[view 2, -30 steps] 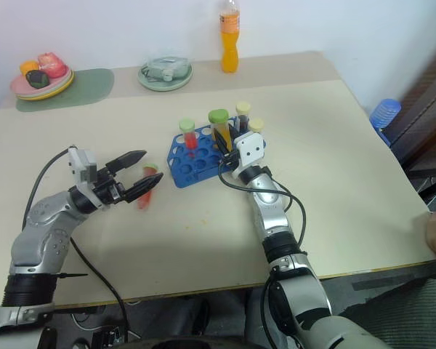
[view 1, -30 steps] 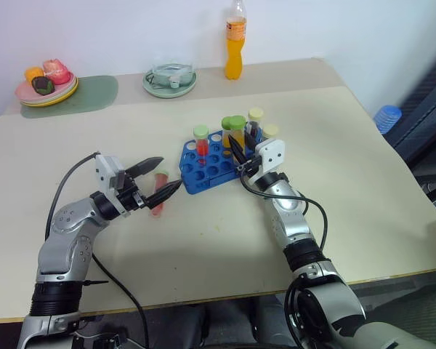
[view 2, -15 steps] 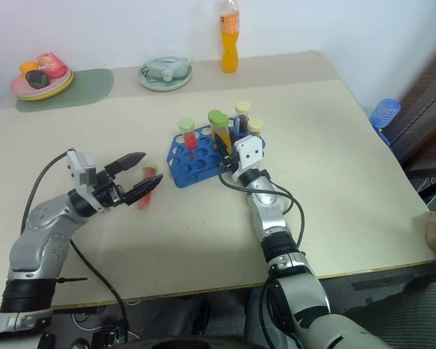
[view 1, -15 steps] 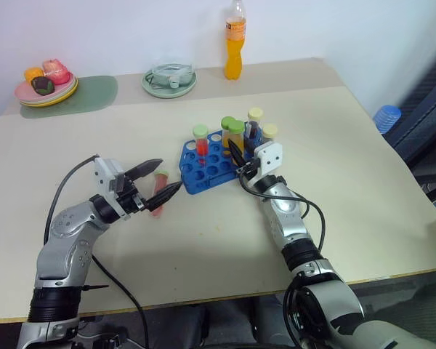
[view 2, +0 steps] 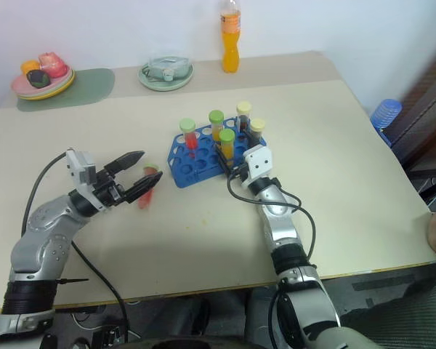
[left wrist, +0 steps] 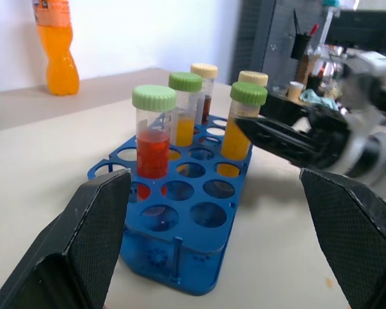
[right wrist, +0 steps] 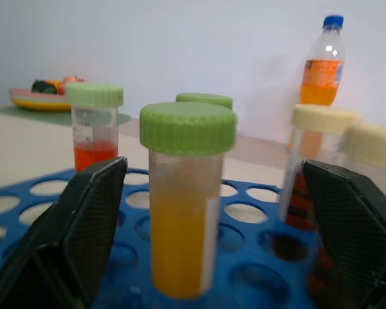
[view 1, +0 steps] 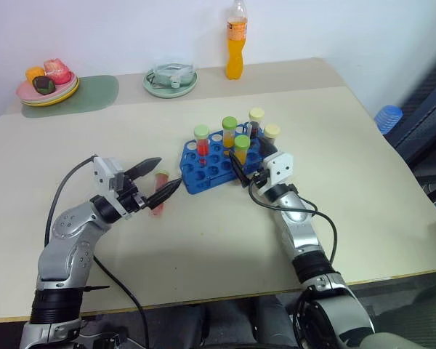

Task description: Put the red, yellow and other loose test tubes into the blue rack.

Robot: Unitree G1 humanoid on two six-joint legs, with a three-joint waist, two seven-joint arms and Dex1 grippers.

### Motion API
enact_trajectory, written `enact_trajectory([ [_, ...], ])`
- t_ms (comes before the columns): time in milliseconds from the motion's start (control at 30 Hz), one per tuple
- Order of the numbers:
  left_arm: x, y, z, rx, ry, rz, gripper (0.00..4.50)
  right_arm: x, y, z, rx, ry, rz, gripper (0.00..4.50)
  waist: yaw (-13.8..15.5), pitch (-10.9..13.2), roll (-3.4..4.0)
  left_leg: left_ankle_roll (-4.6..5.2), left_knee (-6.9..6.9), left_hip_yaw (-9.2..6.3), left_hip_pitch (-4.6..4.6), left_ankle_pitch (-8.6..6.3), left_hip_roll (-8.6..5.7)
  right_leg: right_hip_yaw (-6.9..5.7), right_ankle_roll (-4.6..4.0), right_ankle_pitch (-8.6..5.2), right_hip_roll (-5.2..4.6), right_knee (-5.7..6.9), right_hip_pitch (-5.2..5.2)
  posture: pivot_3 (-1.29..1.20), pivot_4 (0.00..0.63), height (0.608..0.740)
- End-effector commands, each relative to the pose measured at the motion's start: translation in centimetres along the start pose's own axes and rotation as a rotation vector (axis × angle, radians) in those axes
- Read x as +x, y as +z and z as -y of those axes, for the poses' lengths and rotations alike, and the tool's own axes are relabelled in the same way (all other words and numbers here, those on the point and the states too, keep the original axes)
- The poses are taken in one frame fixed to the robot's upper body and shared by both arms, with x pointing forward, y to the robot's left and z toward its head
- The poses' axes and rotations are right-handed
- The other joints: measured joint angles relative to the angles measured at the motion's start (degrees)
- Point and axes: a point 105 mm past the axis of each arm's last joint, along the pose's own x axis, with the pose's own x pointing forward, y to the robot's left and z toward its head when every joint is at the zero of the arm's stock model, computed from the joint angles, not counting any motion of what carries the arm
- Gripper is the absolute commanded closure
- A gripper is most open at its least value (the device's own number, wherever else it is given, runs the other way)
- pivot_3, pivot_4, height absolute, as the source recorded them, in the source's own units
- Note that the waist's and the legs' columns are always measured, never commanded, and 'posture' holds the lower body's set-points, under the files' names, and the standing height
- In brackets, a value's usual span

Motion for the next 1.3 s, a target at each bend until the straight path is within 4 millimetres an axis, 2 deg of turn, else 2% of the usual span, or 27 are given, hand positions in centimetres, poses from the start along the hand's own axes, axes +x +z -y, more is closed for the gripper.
enact_trajectory([
  [33,-0.1,1.7,-0.1,-0.004,0.027,0.055,0.21,-1.1,1.6,-0.3,-0.048,0.052,0.001,0.08,0.1,0.0,0.00,0.00,0.00,0.00,0.00,0.00,0.00,0.01,0.00,0.00,0.00,0.00,0.00,0.00,0.150,0.740],
  [300,0.6,2.8,-1.2,-0.149,0.170,0.041,0.21,-6.2,3.2,0.4,-0.091,0.118,-0.141,0.08,0.6,0.0,-0.01,0.00,0.05,0.02,0.00,-0.01,-0.01,0.04,0.00,0.00,-0.01,-0.01,0.03,0.00,0.150,0.740],
  [400,0.9,2.7,-1.4,-0.205,0.229,0.000,0.21,-7.6,4.0,1.1,-0.094,0.136,-0.180,0.08,0.7,0.0,-0.02,0.00,0.07,0.02,0.00,-0.01,-0.01,0.05,0.00,0.00,-0.01,-0.01,0.05,0.00,0.150,0.740],
  [533,1.2,2.9,-2.9,-0.197,0.397,-0.070,0.21,-8.9,5.5,1.9,-0.086,0.173,-0.201,0.08,1.5,0.0,-0.05,0.00,0.10,0.02,0.00,-0.01,-0.01,0.06,0.01,0.00,-0.01,-0.02,0.07,0.00,0.150,0.740],
  [733,0.7,2.3,-4.0,-0.215,0.526,-0.294,0.21,-9.4,7.5,1.9,-0.068,0.262,-0.198,0.08,1.9,0.0,-0.08,-0.01,0.11,0.03,-0.01,-0.01,-0.01,0.07,0.01,0.00,-0.01,-0.01,0.07,0.00,0.150,0.740],
  [933,1.0,2.1,-4.2,-0.301,0.512,-0.548,0.21,-9.0,7.6,2.9,-0.088,0.248,-0.195,0.08,1.8,0.0,-0.12,-0.01,0.16,0.02,0.00,-0.01,-0.03,0.06,0.01,0.00,-0.01,0.01,0.08,0.00,0.150,0.740],
  [1133,1.7,2.8,-4.6,-0.347,0.480,-0.670,0.21,-8.5,7.8,3.5,-0.105,0.239,-0.187,0.08,1.7,0.0,-0.12,-0.01,0.13,0.02,0.00,-0.01,-0.03,0.05,0.01,0.00,0.00,0.02,0.04,0.00,0.150,0.740],
  [1300,1.9,2.1,-5.1,-0.379,0.486,-0.754,0.21,-8.1,7.9,3.9,-0.117,0.236,-0.181,0.08,1.8,0.0,-0.12,-0.05,0.11,0.01,0.01,0.01,-0.02,0.05,0.01,0.00,0.00,0.04,0.02,0.00,0.150,0.740],
])
